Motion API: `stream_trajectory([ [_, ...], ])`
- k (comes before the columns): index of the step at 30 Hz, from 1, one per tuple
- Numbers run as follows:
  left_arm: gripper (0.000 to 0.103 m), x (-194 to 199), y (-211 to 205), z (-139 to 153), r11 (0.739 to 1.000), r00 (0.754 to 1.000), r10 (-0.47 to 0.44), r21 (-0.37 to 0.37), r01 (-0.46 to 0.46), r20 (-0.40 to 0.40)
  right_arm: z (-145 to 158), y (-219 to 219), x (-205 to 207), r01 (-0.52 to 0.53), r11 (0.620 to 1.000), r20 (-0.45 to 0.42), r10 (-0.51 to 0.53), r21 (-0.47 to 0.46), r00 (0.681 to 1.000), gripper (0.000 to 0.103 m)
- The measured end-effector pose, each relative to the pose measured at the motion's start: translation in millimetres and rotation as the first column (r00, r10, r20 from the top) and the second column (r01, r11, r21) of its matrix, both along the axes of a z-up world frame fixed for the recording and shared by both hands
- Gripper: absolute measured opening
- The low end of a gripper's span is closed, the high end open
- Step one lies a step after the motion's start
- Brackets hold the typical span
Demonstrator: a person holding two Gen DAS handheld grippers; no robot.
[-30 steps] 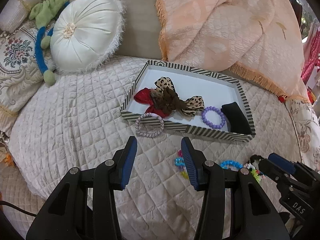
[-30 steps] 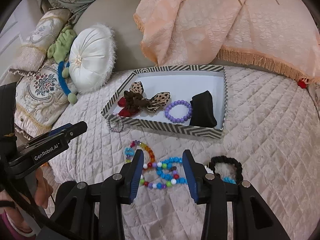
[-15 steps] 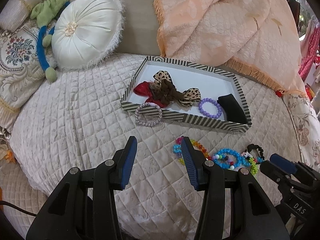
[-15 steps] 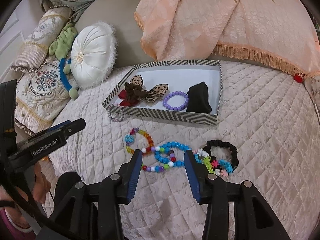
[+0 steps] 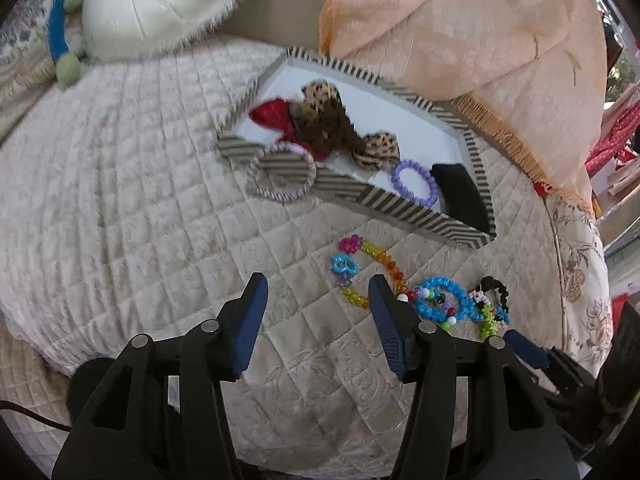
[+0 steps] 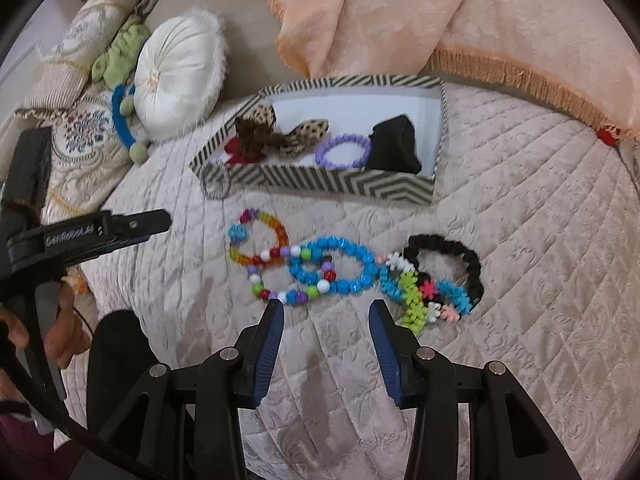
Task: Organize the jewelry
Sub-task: 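Grasp the rainbow crystal bracelet with the left gripper while the right grasps the multicolour bead bracelet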
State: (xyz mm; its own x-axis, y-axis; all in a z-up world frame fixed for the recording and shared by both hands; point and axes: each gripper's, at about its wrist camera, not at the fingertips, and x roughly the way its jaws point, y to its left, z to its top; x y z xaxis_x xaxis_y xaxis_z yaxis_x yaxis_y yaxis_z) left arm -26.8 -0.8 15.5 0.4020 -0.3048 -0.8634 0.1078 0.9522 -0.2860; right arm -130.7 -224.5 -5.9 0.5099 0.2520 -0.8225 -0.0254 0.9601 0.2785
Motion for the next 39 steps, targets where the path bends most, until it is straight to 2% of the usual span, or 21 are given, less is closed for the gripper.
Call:
stream_trajectory([
  [6,0.053,16.0,-8.5,-21.3,1.0,0.999,0.0,-0.001,0.0,-0.052,-11.7,1.4,13.6,-0.028,1.0,-0.014,0.027,-0.013,1.0,0.041],
  [11,0.053,32.0,-15.1,-35.6,1.0,0.998,0.011,0.022,-0.009,-0.067,-19.4,11.7,31.2,-0.079,0.996,-0.028,0.078,-0.039,0.997,0.032],
  [18,0.053,47.1,-29.5,-52.5,0.998,0.997,-0.011,0.068,0.017,-0.083,-40.1,13.2,54.9,-0.106,0.994,-0.062,0.104,-0.026,0.993,0.023],
  [22,0.053,51.7,-37.4,-59.9,0.995,0.996,-0.028,0.094,0.036,-0.085,-46.9,5.3,61.9,-0.091,0.995,-0.068,0.093,0.032,0.993,0.011],
  [23,0.053,52.8,-39.1,-60.7,0.995,0.996,-0.035,0.096,0.042,-0.076,-46.9,4.5,61.5,-0.092,0.995,-0.063,0.094,0.036,0.994,0.01],
  [25,0.038,54.0,-41.1,-61.8,0.994,0.997,-0.044,0.1,0.05,-0.063,-44.5,4.7,58.4,-0.097,0.995,-0.052,0.098,0.034,0.994,0.01],
  [26,0.026,54.3,-42.0,-61.6,0.991,0.997,-0.047,0.123,0.053,-0.055,-42.0,4.1,56.1,-0.096,0.994,-0.043,0.098,0.041,0.994,0.01],
  [27,0.015,55.1,-42.4,-60.8,0.991,0.998,-0.051,0.12,0.057,-0.048,-38.2,3.2,53.5,-0.092,0.994,-0.031,0.094,0.051,0.995,0.01],
  [28,0.01,55.6,-41.2,-59.6,0.993,0.997,-0.062,0.093,0.067,-0.054,-34.9,2.4,51.8,-0.089,0.994,-0.021,0.09,0.058,0.996,0.01],
  [30,0.007,54.7,-36.5,-56.0,0.996,0.996,-0.061,0.063,0.065,-0.066,-23.8,-0.2,46.6,-0.085,0.993,0.005,0.085,0.08,0.996,0.009],
  [39,0.005,36.3,-20.0,-7.2,0.996,0.996,-0.084,0.014,0.083,0.017,27.1,-1.7,31.2,-0.087,0.993,0.11,0.078,0.079,0.991,0.009],
])
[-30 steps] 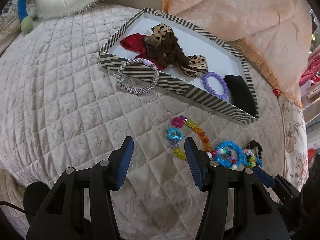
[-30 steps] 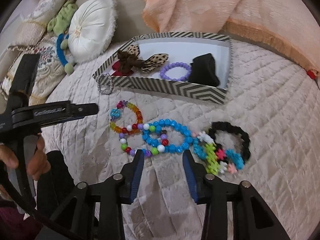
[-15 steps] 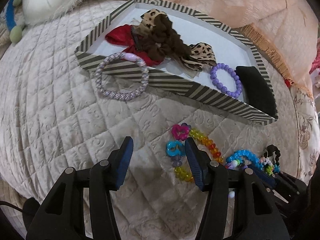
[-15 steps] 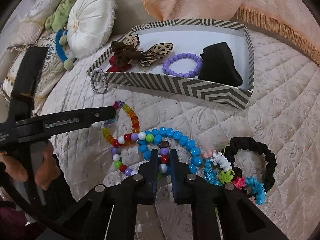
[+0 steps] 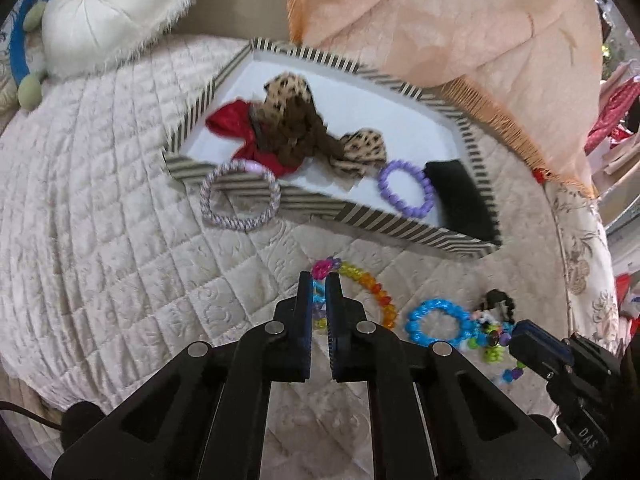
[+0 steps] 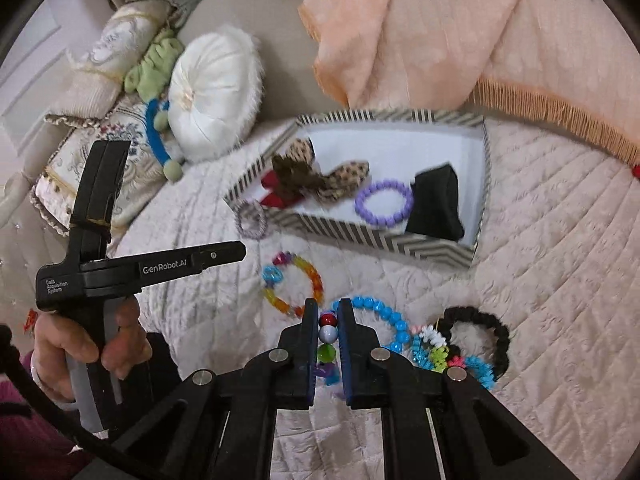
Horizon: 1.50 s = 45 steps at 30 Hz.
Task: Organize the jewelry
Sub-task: 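Grasp the rainbow crystal bracelet with the left gripper while the right grasps the multicolour bead bracelet, then carry both bracelets into the tray and open both grippers to drop them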
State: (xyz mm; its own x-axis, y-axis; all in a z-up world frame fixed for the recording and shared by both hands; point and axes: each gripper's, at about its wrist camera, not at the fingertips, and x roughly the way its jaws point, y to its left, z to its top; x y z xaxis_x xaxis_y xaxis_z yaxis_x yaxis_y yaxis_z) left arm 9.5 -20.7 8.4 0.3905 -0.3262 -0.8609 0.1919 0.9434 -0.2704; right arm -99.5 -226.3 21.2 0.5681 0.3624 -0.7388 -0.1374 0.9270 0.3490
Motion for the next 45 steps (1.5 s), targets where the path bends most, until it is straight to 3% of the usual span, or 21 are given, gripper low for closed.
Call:
stream_trajectory([
  [4,0.006,-1.7,-0.5,5.7,1.0,1.0,0.02,0.0,-0.02,-0.01,14.4,-0.2,-4.4,0.008,1.0,0.031,-0.008,0.005,0.999,0.009],
  [5,0.01,0.3,-0.1,1.9,1.0,0.999,0.025,-0.002,-0.025,-0.03,15.2,-0.6,-5.1,0.01,1.0,0.034,-0.01,0.008,0.999,0.009],
  [8,0.054,7.5,-7.2,-13.1,0.999,0.998,0.037,0.011,-0.036,-0.053,18.6,-1.7,-9.2,0.01,1.0,0.039,-0.01,0.017,0.999,0.009],
  [11,0.054,14.1,-14.0,-31.4,0.998,0.996,0.045,0.046,-0.042,-0.073,19.4,-1.7,-12.4,0.007,1.0,0.042,-0.008,0.018,0.999,0.009],
  [14,0.052,19.3,-24.4,-48.7,0.995,0.996,0.038,0.095,-0.03,-0.085,20.2,-3.7,-14.1,0.009,1.0,0.044,-0.01,0.023,0.999,0.009],
  [15,0.038,20.9,-27.1,-52.9,0.994,0.996,0.031,0.107,-0.022,-0.087,20.8,-4.5,-14.7,0.01,1.0,0.046,-0.011,0.025,0.999,0.009],
  [17,0.018,22.3,-31.5,-55.7,0.985,0.998,0.032,0.174,-0.023,-0.051,22.3,-5.2,-15.7,0.013,1.0,0.049,-0.014,0.026,0.999,0.009],
  [18,0.009,23.5,-30.9,-55.1,0.987,0.999,0.025,0.16,-0.017,-0.048,23.1,-5.9,-15.9,0.014,1.0,0.05,-0.015,0.028,0.999,0.009],
  [20,0.005,26.1,-25.3,-52.0,0.992,0.997,0.025,0.126,-0.016,-0.07,25.4,-6.7,-15.5,0.016,0.999,0.054,-0.017,0.029,0.998,0.009],
  [26,0.004,9.6,-17.8,-6.2,0.996,0.999,-0.036,0.077,0.035,0.009,35.6,-4.5,-11.0,0.006,1.0,0.077,-0.008,0.031,0.997,0.009],
  [35,0.004,0.1,-18.3,60.5,0.995,0.99,-0.066,0.087,0.055,0.122,53.9,-0.1,4.9,-0.009,1.0,0.105,0.008,0.009,0.994,0.009],
  [45,0.004,22.9,-33.2,78.0,0.985,0.979,-0.078,0.164,0.046,0.19,61.2,-8.0,40.4,-0.005,1.0,0.105,0.008,-0.03,0.994,0.009],
])
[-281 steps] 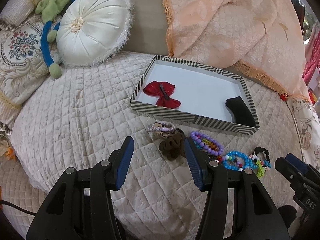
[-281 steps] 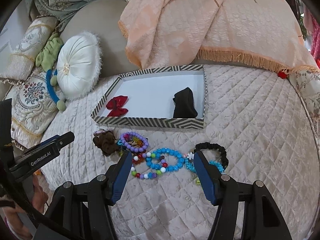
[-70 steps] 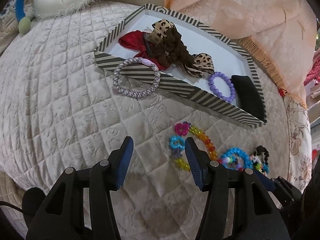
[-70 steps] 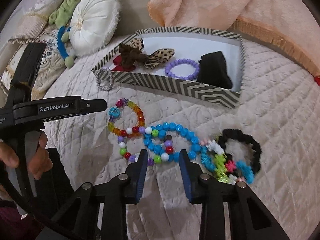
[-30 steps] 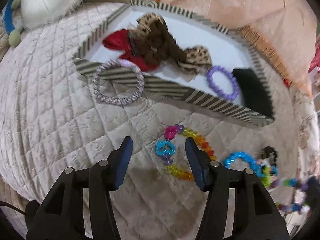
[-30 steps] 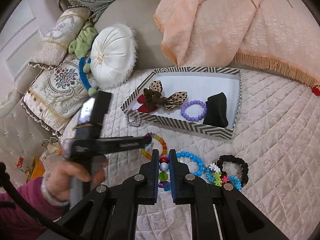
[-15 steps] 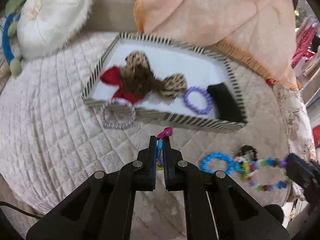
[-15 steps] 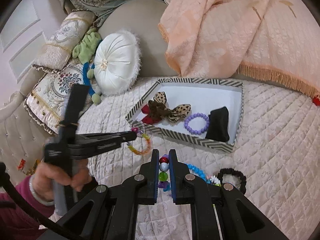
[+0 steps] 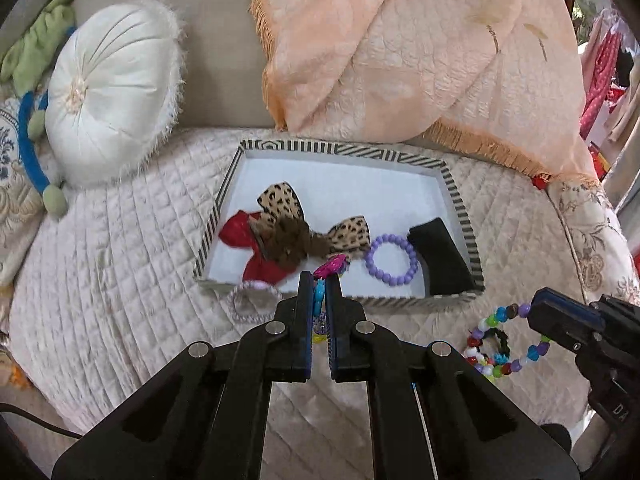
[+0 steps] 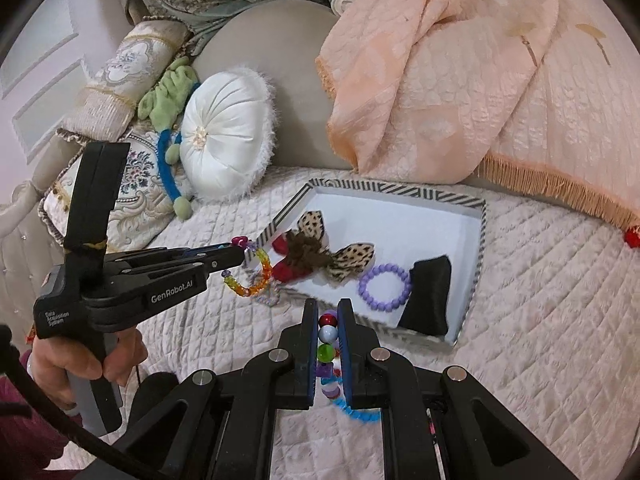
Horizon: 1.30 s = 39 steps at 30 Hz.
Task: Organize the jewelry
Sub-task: 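Carry both bracelets into the tray and open both grippers to drop them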
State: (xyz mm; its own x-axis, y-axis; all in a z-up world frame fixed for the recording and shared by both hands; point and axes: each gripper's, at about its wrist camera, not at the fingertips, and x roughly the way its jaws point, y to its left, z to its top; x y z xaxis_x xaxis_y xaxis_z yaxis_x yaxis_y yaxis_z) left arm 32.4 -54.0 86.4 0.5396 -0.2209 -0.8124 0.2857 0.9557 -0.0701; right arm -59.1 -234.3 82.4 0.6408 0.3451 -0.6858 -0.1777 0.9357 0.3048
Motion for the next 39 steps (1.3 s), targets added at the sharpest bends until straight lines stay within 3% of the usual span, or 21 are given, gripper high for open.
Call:
stream_trajectory([
  [11,0.004,42.5,-31.0,-3.6,0.997,0.999,0.003,0.08,-0.007,0.051,-8.3,-16.4,55.7,0.021,0.999,-0.032,-0.023,-0.043,0.999,0.009],
  [23,0.004,97.9,-60.6,-16.0,0.996,0.999,0.007,0.084,-0.01,0.046,-30.9,-26.2,122.5,0.028,0.999,-0.07,-0.031,-0.038,0.997,0.009],
  [31,0.004,140.2,-67.8,-49.3,0.999,0.999,0.031,0.032,-0.03,-0.031,-64.0,-38.7,165.7,0.068,0.996,-0.115,-0.073,-0.049,0.991,0.009],
  [39,0.004,160.8,-52.1,-89.1,0.992,0.991,0.109,0.069,-0.104,-0.08,-103.2,-72.5,190.3,0.167,0.978,-0.163,-0.186,-0.124,0.969,0.009],
])
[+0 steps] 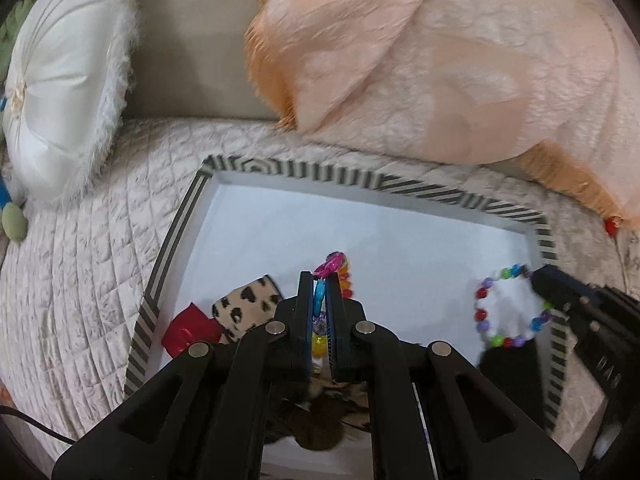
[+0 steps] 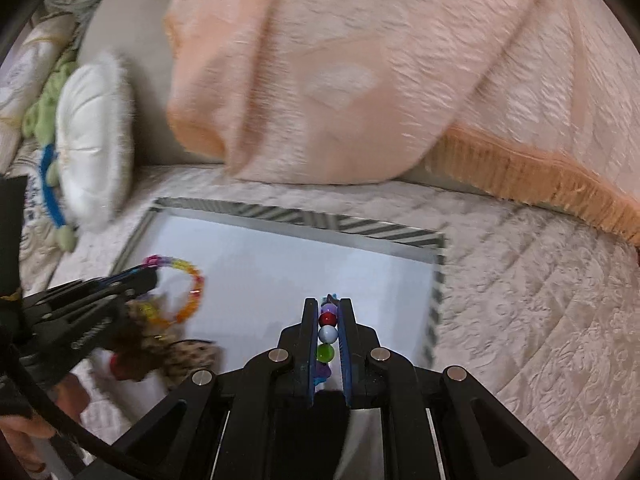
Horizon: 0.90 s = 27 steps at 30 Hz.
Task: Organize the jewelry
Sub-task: 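Carry both bracelets into the tray and open both grippers to drop them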
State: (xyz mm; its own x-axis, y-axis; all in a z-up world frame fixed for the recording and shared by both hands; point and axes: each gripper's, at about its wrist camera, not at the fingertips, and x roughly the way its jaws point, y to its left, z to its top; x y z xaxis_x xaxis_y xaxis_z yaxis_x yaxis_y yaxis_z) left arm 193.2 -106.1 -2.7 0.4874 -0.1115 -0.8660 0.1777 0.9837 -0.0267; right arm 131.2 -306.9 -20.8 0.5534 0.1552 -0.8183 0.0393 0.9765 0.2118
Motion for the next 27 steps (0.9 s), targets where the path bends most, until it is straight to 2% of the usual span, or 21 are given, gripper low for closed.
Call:
stream_trajectory([
  [7,0.004,7.2,8.3,-17.5,0.999,0.999,0.036,0.019,-0.035,-0.02,-21.5,-6.9,9.9,0.038,0.998,-0.027,-0.039,-0.049,0.999,0.009],
  [13,0.004,4.2,5.8,-22.4,0.999,0.999,0.032,0.039,-0.031,-0.013,-24.6,-8.2,12.3,0.051,0.998,-0.034,-0.052,-0.03,0.998,0.009],
  [15,0.007,2.8,5.8,-22.6,0.999,0.999,0.031,0.037,-0.03,-0.016,-20.6,-12.1,7.2,0.063,0.998,-0.018,-0.063,-0.013,0.998,0.015],
  [16,0.009,2.3,6.1,-22.6,0.999,0.999,0.03,0.034,-0.029,-0.019,-18.3,-13.4,3.3,0.066,0.998,-0.014,-0.066,-0.007,0.998,0.026],
  [17,0.018,0.8,6.7,-22.1,0.999,0.999,0.03,0.033,-0.03,-0.02,-15.5,-14.5,-1.4,0.066,0.998,-0.007,-0.066,0.006,0.998,0.032],
  [18,0.03,-1.5,7.2,-21.2,0.999,0.999,0.032,0.03,-0.031,-0.02,-12.7,-14.9,-6.5,0.062,0.998,-0.005,-0.062,0.016,0.998,0.032],
  [20,0.041,-7.6,8.8,-17.7,0.999,0.999,0.031,0.018,-0.031,-0.015,-7.9,-13.3,-14.8,0.056,0.998,-0.004,-0.056,0.017,0.998,0.032],
  [27,0.041,-39.3,15.8,2.4,0.999,0.999,0.032,0.017,-0.032,0.015,13.7,-0.7,-58.0,0.041,0.998,0.013,-0.041,0.043,0.999,0.032],
])
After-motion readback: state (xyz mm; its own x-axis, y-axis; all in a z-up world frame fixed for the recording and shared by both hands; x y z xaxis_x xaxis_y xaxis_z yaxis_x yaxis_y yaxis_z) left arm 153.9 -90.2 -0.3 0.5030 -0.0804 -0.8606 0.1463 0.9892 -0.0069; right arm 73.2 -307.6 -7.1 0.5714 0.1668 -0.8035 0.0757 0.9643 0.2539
